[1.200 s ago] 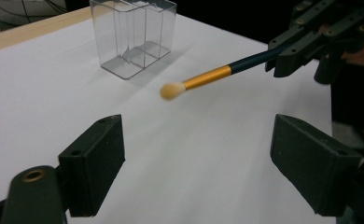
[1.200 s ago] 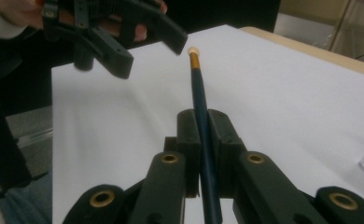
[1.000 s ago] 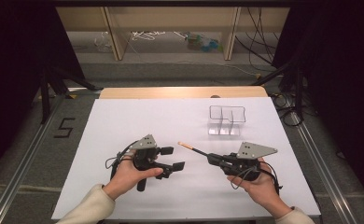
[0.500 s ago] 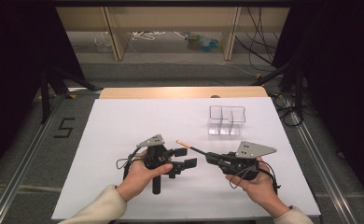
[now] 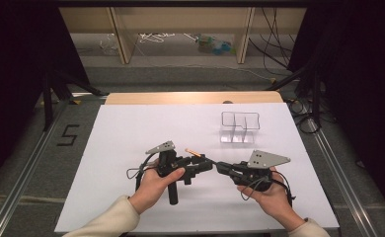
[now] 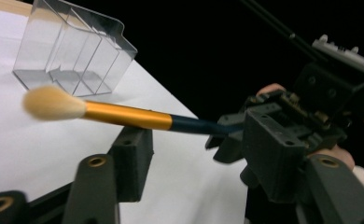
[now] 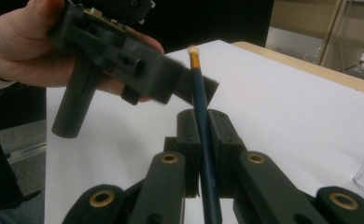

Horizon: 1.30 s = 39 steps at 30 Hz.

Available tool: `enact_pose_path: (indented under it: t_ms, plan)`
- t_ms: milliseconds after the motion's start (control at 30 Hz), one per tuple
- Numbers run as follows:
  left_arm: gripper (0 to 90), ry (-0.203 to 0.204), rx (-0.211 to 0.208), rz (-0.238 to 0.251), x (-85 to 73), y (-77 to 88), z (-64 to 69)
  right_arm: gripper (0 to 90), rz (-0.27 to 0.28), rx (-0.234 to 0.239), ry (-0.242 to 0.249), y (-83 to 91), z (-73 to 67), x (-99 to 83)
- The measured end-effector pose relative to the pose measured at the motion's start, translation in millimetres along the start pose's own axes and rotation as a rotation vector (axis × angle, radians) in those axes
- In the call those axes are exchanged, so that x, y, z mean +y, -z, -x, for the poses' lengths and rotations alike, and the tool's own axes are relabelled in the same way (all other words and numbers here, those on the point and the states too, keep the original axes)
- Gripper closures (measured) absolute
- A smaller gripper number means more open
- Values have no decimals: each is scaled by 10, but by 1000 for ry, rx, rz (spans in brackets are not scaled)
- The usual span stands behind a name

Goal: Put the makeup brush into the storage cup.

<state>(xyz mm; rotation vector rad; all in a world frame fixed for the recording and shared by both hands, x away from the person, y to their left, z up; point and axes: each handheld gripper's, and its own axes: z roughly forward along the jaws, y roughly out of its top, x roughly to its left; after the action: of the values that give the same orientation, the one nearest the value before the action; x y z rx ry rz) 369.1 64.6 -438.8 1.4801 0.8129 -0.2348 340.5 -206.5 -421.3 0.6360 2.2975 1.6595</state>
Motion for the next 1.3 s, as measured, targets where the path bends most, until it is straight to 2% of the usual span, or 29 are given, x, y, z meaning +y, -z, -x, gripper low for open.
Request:
enact_pose_path:
  t_ms: [67, 100, 200, 333, 467, 500, 567, 600, 633, 667, 733, 767, 800, 833, 867, 900, 1067, 1167, 1200, 1300]
  plan:
    - [503, 15, -4, 17, 8, -7, -4, 847, 14, 2, 1, -22, -11, -9]
    - [528, 19, -2, 23, 10, -8, -9, 847, -14, -11, 1, -3, -17, -4]
    - [606, 27, 2, 40, 11, -8, -19, 846, -17, -16, 23, -22, -30, -12]
    - [723, -9, -5, 49, 22, -6, -5, 846, -35, -33, 46, -59, -66, -30]
    - [780, -46, 0, 40, 42, -18, 39, 848, -56, -54, 59, -96, -95, -39]
    - [793, -65, -7, 37, 47, -24, 52, 847, -50, -61, 60, -110, -102, -45]
    - [813, -98, 7, 20, 53, -37, 93, 844, -83, -60, 53, -114, -112, -50]
    - [823, -117, -1, 15, 54, -49, 114, 840, -90, -59, 56, -126, -113, -55]
    - [826, -148, 19, 3, 59, -54, 141, 829, -91, -67, 59, -138, -115, -62]
    - [827, -188, 28, -6, 69, -60, 163, 800, -97, -66, 54, -151, -115, -66]
    - [828, -220, 58, -14, 82, -63, 203, 717, -99, -77, 46, -166, -126, -70]
    - [828, -259, 68, -21, 96, -59, 208, 669, -88, -88, 47, -184, -131, -75]
    - [828, -276, 94, -25, 100, -53, 228, 614, -105, -89, 47, -177, -127, -67]
    - [828, -284, 103, -27, 105, -47, 238, 574, -110, -97, 37, -178, -124, -68]
    - [828, -311, 106, -31, 114, -41, 243, 548, -105, -104, 33, -190, -116, -75]
    - [828, -323, 130, -31, 112, -38, 261, 522, -124, -102, 27, -181, -107, -75]
    - [829, -431, 198, -61, 139, -5, 305, 418, -111, -119, 40, -206, -102, -81]
    - [828, -466, 235, -70, 140, 5, 317, 369, -125, -117, 44, -194, -102, -73]
    - [828, -484, 247, -74, 144, 9, 316, 358, -121, -118, 47, -199, -99, -75]
    - [829, -504, 272, -88, 135, 6, 329, 338, -103, -124, 47, -217, -97, -82]
